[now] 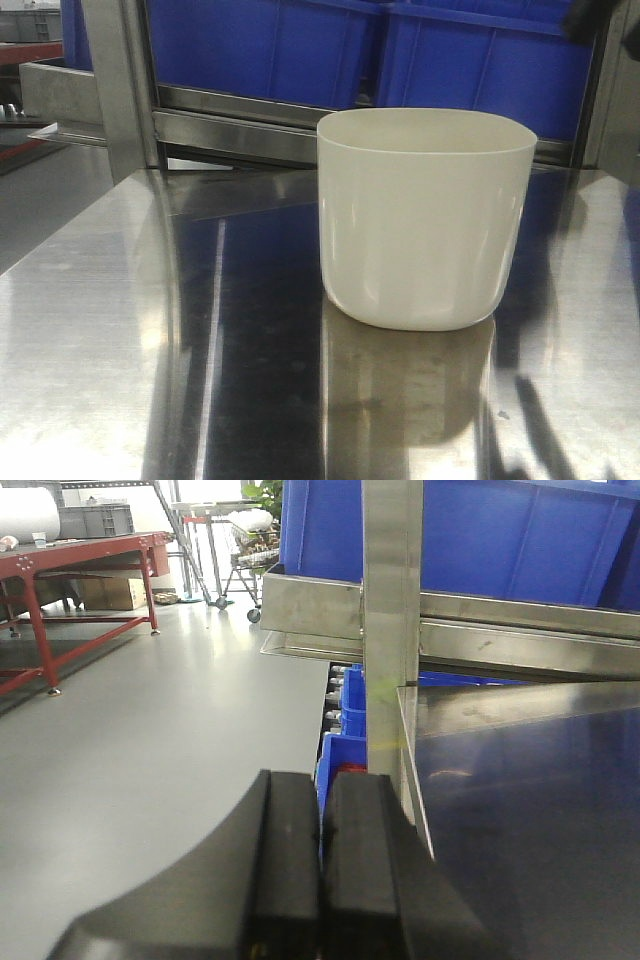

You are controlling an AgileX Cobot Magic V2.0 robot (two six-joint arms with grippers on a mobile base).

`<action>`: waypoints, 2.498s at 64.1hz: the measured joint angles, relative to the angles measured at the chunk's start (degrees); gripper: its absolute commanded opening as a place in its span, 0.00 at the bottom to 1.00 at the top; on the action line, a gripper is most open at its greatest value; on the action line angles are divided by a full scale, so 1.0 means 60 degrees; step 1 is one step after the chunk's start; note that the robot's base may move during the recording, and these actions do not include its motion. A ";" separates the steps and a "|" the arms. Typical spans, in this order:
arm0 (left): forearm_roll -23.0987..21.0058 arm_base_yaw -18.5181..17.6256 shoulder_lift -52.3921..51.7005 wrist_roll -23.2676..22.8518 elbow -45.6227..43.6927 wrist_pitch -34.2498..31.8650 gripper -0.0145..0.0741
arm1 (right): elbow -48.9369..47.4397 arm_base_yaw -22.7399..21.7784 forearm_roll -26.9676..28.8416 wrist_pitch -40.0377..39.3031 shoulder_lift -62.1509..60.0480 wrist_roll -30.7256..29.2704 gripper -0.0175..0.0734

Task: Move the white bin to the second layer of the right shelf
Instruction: 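Move the right gripper toward the white bin's rim, then lower the right gripper onto the white bin's rim and close it, then lift the white bin off the table with the right gripper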

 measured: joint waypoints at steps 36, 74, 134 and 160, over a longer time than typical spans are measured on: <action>0.0000 0.0000 0.0000 0.0000 0.0000 0.0000 0.26 | -0.1115 0.0741 -0.0148 0.0858 0.1930 0.1324 0.64; 0.0000 0.0000 0.0000 0.0000 0.0000 0.0000 0.26 | -0.1115 0.0867 -0.0515 0.1091 0.2972 0.1789 0.64; 0.0000 0.0000 0.0000 0.0000 0.0000 0.0000 0.26 | -0.1115 0.0983 -0.0766 0.1126 0.3163 0.1849 0.30; 0.0000 0.0000 0.0000 0.0000 0.0000 0.0000 0.26 | -0.1115 0.0435 -0.0921 0.1408 0.1870 0.1068 0.30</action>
